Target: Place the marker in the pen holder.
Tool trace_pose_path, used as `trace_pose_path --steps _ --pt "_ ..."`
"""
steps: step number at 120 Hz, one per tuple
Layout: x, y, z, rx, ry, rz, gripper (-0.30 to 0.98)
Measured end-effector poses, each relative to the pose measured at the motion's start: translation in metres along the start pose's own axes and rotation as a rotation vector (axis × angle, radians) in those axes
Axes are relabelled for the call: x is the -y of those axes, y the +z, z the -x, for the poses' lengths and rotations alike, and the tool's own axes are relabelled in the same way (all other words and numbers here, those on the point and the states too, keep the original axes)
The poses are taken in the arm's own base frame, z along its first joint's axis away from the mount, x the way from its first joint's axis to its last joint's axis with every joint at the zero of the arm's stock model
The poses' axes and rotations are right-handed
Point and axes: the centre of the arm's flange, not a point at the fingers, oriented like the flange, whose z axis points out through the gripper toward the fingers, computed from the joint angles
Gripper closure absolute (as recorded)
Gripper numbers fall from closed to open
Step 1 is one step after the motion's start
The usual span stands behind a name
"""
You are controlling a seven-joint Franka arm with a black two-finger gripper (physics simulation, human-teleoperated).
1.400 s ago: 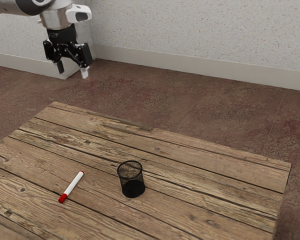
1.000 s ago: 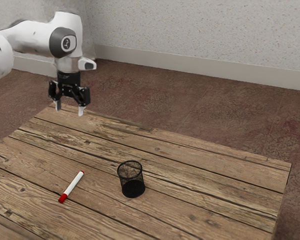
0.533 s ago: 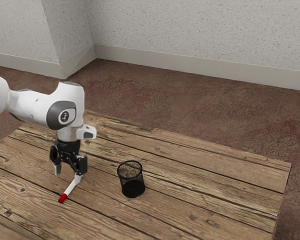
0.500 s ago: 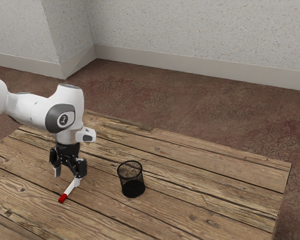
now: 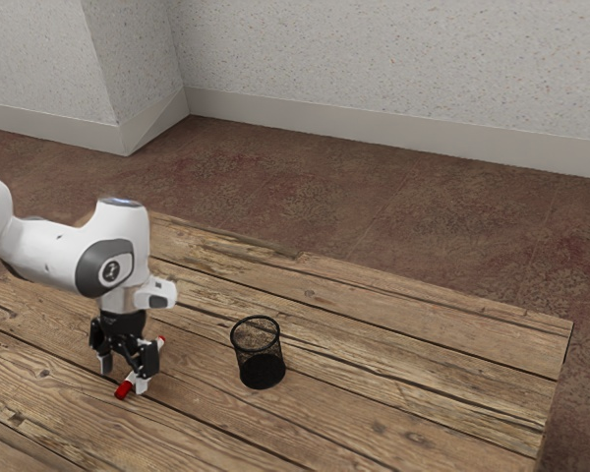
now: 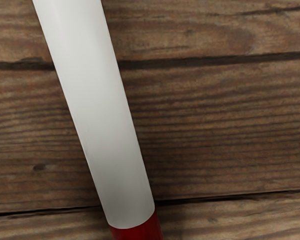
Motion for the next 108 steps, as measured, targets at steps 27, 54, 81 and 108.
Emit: trace_pose_path --steps 27,54,81,108 --pt "0.001 0.007 -0.002 -0.003 0.017 0.000 0.08" --pt "0.002 0.007 -0.003 -0.010 0.028 -0.001 0.42" --pt "0.003 0.008 -0.002 -0.013 0.031 -0.003 0.67" --pt "0.001 -0.004 -0.002 -0.037 0.026 -0.019 0.76"
